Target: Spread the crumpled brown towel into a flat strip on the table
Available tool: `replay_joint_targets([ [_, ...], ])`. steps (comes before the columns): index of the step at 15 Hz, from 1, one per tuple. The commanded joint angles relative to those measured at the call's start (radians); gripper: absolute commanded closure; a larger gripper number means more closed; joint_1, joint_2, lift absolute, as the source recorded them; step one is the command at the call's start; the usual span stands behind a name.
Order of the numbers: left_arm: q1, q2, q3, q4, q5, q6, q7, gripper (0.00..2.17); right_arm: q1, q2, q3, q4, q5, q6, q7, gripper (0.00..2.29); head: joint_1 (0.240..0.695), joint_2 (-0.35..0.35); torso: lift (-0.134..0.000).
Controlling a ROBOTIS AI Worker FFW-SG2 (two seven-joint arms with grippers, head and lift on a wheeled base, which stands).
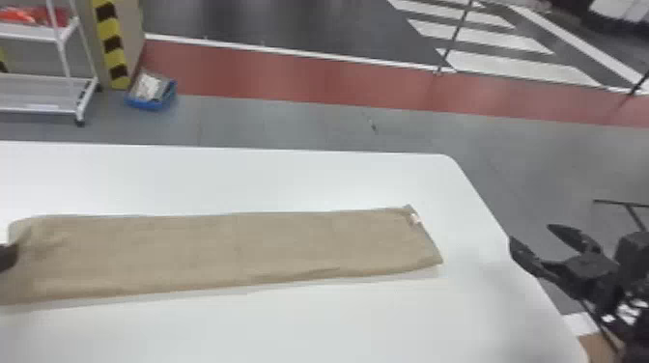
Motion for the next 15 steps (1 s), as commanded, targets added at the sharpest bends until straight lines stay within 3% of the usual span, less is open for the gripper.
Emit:
replay_joint_targets([
  [1, 0.023, -0.008, -0.002, -0.033, 0.001, 0.019, 0.003, 1.09, -0.003, 0.001, 0.014, 0.0, 0.0, 0.014, -0.001, 0.07, 0.695, -0.28, -0.124],
  [2, 0.022, -0.009, -0.004, -0.029, 0.001, 0.013, 0.01, 1.06, -0.013, 0.001, 0.025, 0.0, 0.0, 0.03, -0.001, 0.07, 0.695, -0.282, -0.124],
  [4, 0.013, -0.011, -0.01, -0.017, -0.001, -0.052, 0.018, 0.35, -0.026, 0.001, 0.066, -0.009, -0.002, 0.085, 0.016, 0.07, 0.695, -0.281, -0.124],
  [5, 0.01, -0.011, -0.011, -0.016, 0.001, -0.067, 0.022, 0.12, -0.029, 0.003, 0.093, -0.035, -0.005, 0.122, 0.024, 0.07, 0.695, -0.276, -0.124],
  [11, -0.023, -0.005, -0.004, 0.036, 0.041, -0.128, 0.029, 0.11, -0.172, 0.0, 0.209, -0.094, 0.011, 0.471, 0.139, 0.07, 0.695, -0.181, -0.124],
  [15, -0.049, 0.002, -0.002, 0.07, 0.05, -0.144, 0.027, 0.1, -0.198, -0.006, 0.251, -0.101, 0.021, 0.551, 0.191, 0.17, 0.695, -0.133, -0.124],
])
